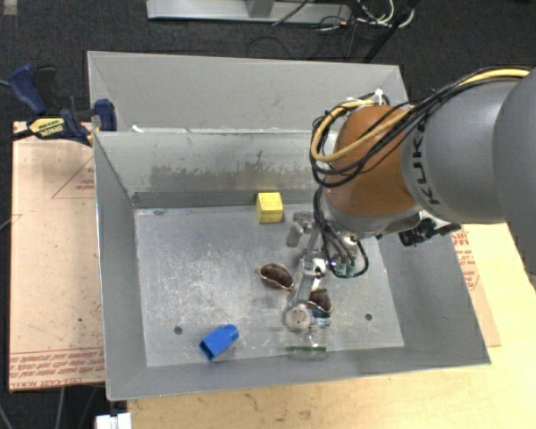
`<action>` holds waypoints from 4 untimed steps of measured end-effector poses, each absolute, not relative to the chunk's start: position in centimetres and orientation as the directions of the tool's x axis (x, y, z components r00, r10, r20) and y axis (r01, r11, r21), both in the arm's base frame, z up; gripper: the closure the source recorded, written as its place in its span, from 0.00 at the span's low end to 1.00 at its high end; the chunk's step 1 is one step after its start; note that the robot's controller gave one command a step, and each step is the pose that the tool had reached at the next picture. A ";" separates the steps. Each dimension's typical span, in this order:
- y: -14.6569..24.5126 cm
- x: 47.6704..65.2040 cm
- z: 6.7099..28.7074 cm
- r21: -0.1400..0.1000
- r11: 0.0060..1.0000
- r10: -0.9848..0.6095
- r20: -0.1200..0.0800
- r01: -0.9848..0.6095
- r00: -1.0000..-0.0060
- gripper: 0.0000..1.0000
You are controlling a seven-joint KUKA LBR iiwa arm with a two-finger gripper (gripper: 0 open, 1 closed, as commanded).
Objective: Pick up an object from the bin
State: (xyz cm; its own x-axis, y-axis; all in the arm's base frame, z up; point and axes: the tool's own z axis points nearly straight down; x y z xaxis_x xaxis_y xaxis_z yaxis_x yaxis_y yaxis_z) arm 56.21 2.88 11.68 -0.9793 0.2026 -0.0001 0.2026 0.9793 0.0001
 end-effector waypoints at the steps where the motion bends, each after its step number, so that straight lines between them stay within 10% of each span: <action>1: 2.7 56.3 8.2 0.001 0.989 0.149 -0.001 0.149 -0.989 0.00; 2: 2.6 55.0 7.1 0.002 0.949 0.315 -0.002 0.315 -0.949 1.00; 4: 2.6 54.9 7.4 0.001 0.949 0.315 0.001 0.315 -0.949 1.00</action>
Offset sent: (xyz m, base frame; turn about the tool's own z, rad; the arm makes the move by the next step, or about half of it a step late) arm -0.0133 -0.0035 -0.0468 0.1185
